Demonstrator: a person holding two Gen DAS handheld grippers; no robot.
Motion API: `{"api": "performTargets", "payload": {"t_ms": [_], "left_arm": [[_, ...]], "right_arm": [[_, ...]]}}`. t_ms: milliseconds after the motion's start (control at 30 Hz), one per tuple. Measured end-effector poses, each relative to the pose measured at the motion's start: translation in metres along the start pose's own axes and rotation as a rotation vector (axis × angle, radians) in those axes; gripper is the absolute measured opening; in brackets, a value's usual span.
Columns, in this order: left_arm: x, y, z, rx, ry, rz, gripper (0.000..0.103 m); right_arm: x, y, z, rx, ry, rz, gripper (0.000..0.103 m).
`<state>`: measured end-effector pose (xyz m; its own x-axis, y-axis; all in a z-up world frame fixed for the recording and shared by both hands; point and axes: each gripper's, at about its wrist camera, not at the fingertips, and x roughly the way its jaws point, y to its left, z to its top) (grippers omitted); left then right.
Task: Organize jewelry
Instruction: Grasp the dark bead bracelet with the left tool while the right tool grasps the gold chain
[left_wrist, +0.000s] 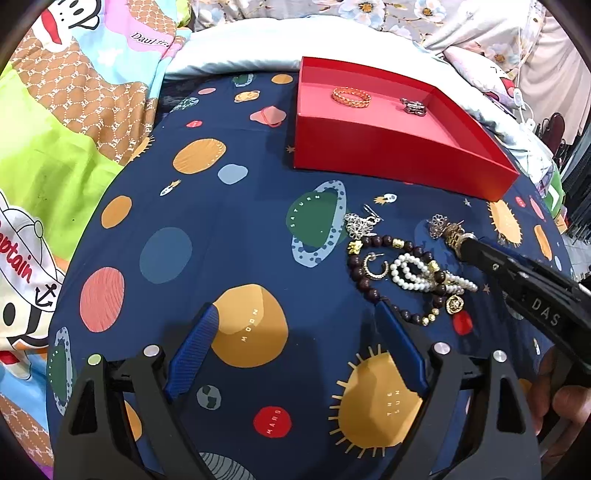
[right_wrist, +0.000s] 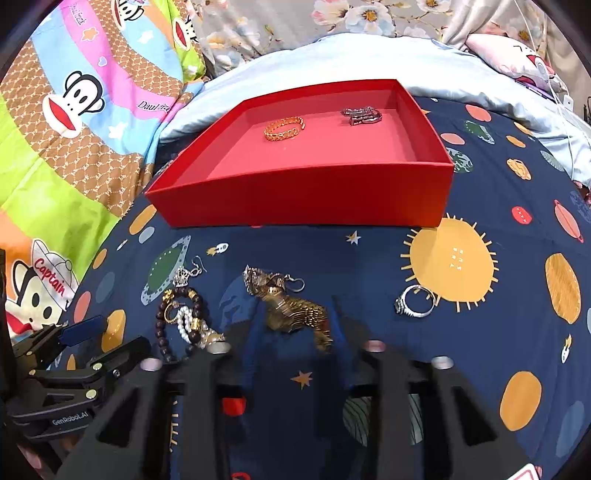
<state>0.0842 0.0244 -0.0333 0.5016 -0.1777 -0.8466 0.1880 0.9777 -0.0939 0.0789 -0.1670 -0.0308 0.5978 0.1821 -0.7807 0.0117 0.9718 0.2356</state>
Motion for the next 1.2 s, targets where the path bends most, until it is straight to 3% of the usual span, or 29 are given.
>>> {"api": "performTargets", "payload": {"t_ms": [67, 400, 500, 700, 767, 933, 1200], "left_arm": [[-0.001, -0.001, 0.0, -0.003, 0.003, -0.011, 0.084], [0.007, -0.014, 0.009, 0.001, 0.0, -0.057, 0.084], [0.01, -0.019, 0.012, 0.02, -0.012, -0.04, 0.077], [0.011, -0.03, 0.012, 0.084, -0.043, -0.012, 0.053], [0.009, -0.036, 0.009, 0.115, -0.055, -0.021, 0.031], [0.008, -0.039, 0.008, 0.136, -0.059, -0.056, 0.007], [-0.015, -0.037, 0.002, 0.131, -0.082, -0.117, 0.007]], "right_arm": [[-0.003, 0.0, -0.003, 0.006, 0.0, 0.002, 0.014], [-0.025, -0.009, -0.021, 0.053, -0.019, -0.032, 0.014], [-0.026, -0.014, -0.023, 0.076, -0.016, -0.026, 0.014], [-0.025, -0.018, -0.023, 0.101, -0.015, -0.01, 0.014], [-0.026, -0.018, -0.023, 0.102, -0.018, -0.01, 0.014], [-0.028, -0.019, -0.023, 0.113, -0.021, -0.008, 0.014], [-0.042, -0.018, -0.023, 0.115, -0.048, -0.01, 0.014]]}}
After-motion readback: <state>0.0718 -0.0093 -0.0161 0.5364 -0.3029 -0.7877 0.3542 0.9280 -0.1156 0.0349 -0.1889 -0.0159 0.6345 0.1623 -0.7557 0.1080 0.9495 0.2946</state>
